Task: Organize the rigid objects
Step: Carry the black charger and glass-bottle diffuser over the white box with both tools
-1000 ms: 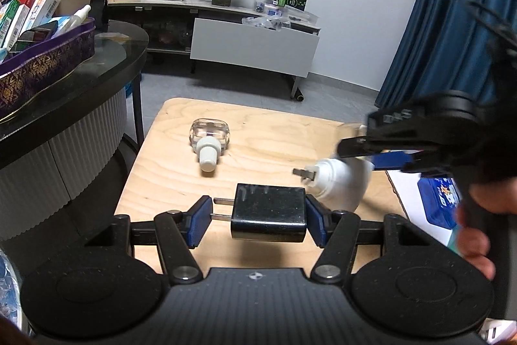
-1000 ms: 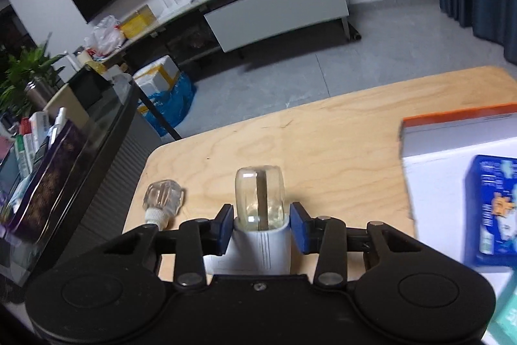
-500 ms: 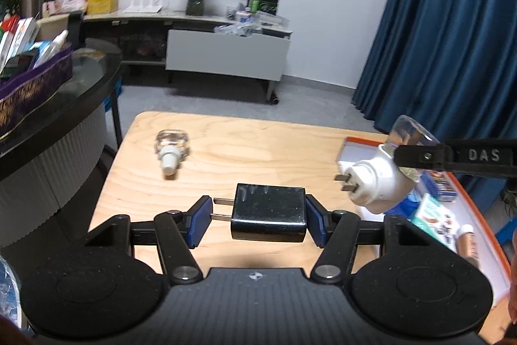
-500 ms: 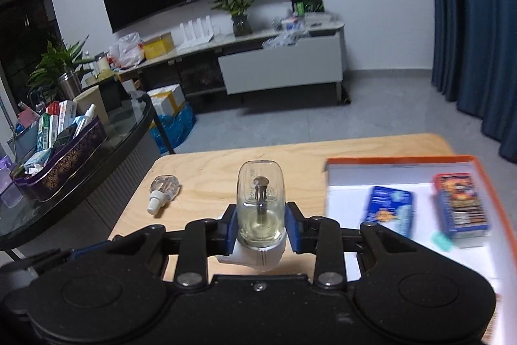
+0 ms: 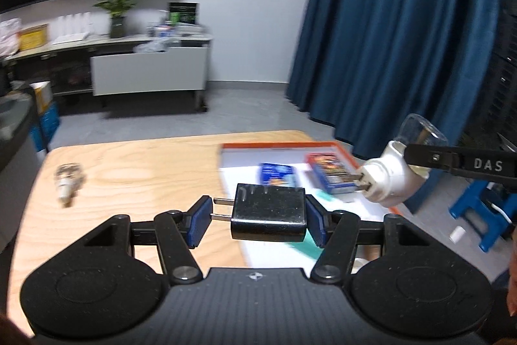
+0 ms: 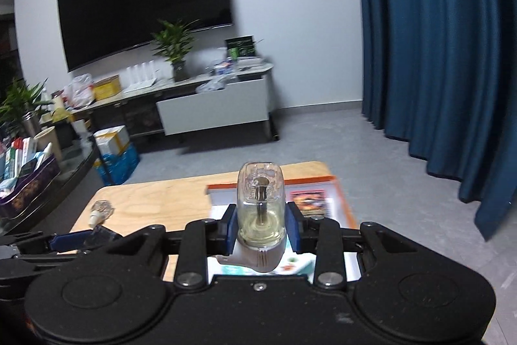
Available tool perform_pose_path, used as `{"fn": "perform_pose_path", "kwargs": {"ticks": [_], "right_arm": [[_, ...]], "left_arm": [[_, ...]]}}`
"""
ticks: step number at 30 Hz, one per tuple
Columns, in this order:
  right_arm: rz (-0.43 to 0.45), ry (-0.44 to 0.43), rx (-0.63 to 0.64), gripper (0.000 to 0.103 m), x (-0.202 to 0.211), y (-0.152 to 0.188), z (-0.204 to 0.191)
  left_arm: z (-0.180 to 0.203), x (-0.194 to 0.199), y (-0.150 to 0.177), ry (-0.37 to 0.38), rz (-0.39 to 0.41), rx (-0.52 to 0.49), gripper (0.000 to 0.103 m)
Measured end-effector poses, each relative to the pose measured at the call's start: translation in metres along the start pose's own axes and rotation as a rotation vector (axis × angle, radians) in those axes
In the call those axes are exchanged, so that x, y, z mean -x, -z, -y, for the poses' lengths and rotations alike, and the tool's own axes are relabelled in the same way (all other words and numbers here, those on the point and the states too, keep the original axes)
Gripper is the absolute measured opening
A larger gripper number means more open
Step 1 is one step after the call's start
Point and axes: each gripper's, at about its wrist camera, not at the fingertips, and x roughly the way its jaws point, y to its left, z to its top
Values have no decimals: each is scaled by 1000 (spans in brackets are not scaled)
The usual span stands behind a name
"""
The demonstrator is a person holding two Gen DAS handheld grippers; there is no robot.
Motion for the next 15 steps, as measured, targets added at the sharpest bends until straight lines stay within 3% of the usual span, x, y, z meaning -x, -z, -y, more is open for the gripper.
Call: {"fn": "perform_pose_path", "kwargs": {"ticks": [7, 15], "right_arm": [[9, 32, -48, 39, 7, 5, 35], [2, 33, -66, 39, 8, 9, 53]], "left_arm": [[33, -19, -3, 48, -16, -57, 61], [41, -27, -1, 53, -24, -90, 61]]}}
